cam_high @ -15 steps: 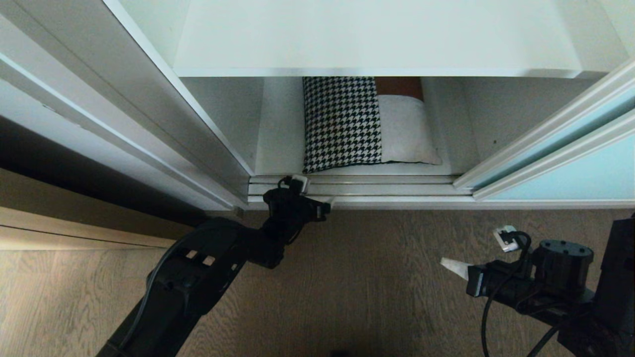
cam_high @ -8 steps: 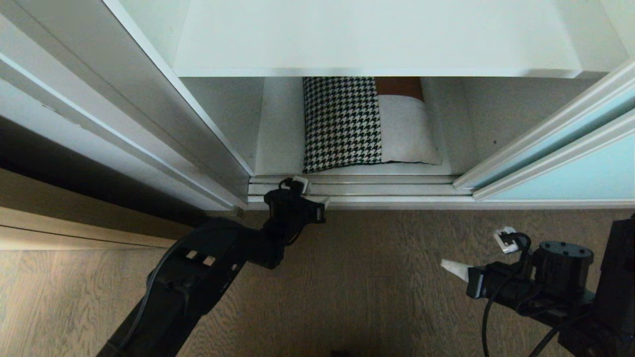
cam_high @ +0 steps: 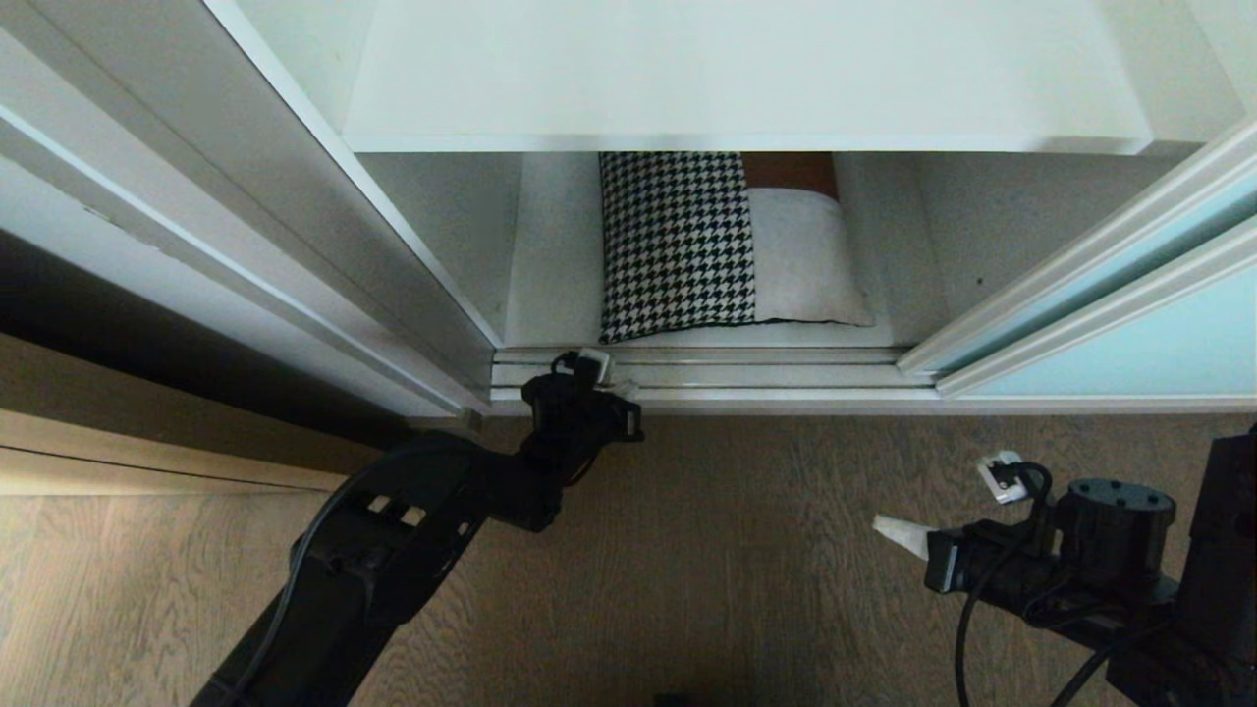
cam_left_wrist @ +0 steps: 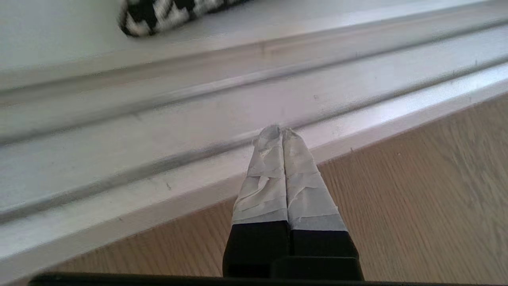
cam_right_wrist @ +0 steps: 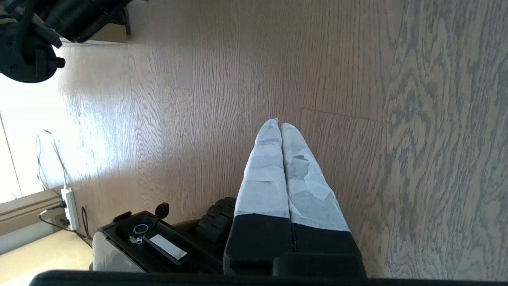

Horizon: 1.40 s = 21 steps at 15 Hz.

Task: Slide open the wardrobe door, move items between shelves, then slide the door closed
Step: Place the pillow on the higher shelf

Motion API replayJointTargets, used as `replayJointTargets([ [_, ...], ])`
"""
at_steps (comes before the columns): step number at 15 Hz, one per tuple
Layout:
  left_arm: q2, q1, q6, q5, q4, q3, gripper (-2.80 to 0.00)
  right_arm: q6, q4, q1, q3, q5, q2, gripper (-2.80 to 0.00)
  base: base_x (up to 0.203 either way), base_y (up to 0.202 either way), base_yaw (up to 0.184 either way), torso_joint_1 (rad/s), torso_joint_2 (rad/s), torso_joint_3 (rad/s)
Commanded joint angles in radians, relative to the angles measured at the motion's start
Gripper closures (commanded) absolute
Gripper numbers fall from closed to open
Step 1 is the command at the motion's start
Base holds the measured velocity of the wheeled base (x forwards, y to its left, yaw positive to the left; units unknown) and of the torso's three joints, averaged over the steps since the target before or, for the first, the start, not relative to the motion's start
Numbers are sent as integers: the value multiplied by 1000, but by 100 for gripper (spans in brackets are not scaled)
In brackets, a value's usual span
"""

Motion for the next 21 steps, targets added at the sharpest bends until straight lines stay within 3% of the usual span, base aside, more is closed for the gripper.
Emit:
replayJointTargets([
  [1, -9, 2, -1, 3, -18, 0, 0, 1, -8, 0, -1, 3, 0, 0, 0, 0, 0, 0, 0, 0],
  [5, -37, 6, -1, 65, -175, 2, 0, 0, -8, 0, 2, 3, 2, 0, 0, 0, 0, 0, 0, 0],
  [10, -109, 8, -55, 133, -160, 10, 0, 1, -14, 0, 12, 3, 16, 0, 0, 0, 0, 0, 0, 0],
  [15, -138, 8, -58, 176, -116, 22, 0, 6, -14, 5, -5, -2, 16, 0, 0, 0, 0, 0, 0, 0],
  [18, -253, 8, -55, 197, -83, 113, 0, 7, -14, 5, -32, -25, -1, 0, 0, 0, 0, 0, 0, 0],
  [21, -399, 6, -56, 212, -39, 320, 0, 4, -14, 5, -56, -102, -20, 0, 0, 0, 0, 0, 0, 0],
])
